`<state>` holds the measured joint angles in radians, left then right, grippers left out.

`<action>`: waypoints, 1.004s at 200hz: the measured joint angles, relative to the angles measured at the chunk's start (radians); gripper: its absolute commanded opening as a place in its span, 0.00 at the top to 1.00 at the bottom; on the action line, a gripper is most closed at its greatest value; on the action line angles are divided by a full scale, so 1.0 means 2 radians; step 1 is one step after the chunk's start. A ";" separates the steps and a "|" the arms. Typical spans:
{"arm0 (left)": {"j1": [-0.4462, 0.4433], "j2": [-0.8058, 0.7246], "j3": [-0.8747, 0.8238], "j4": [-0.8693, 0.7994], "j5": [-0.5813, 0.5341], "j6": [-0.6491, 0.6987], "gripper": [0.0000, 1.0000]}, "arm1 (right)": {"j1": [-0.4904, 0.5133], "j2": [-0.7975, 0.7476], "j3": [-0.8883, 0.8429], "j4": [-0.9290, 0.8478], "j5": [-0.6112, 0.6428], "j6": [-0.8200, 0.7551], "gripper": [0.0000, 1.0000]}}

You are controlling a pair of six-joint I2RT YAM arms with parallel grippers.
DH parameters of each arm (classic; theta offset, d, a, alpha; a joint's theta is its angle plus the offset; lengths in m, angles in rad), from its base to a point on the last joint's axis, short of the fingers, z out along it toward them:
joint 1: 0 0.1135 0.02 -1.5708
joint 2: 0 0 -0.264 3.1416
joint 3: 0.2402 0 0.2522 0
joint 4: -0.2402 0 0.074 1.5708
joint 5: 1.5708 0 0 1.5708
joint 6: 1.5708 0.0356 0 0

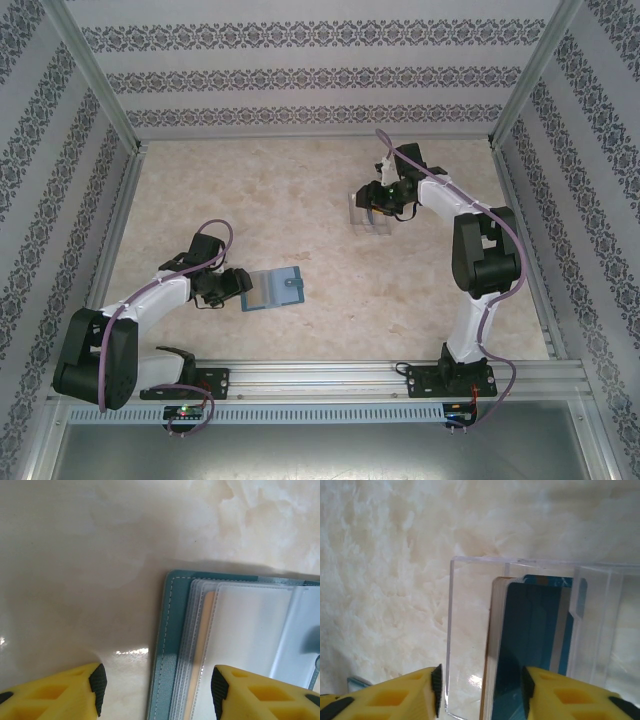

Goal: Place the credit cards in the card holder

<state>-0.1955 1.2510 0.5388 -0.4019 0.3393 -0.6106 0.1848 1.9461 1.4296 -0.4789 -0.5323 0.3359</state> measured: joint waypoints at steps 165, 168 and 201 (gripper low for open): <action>0.000 0.005 0.000 0.007 0.001 0.000 0.40 | -0.002 -0.037 -0.019 -0.002 0.068 -0.002 0.96; 0.000 0.005 0.000 0.007 0.001 0.000 0.40 | -0.002 -0.039 -0.020 -0.003 0.070 -0.002 0.96; 0.000 0.005 0.000 0.007 0.001 0.000 0.40 | -0.002 -0.051 -0.025 -0.009 0.097 -0.005 0.97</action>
<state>-0.1955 1.2617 0.5388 -0.3878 0.3416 -0.6106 0.1814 1.8431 1.3788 -0.4969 -0.3389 0.3260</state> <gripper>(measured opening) 0.598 0.051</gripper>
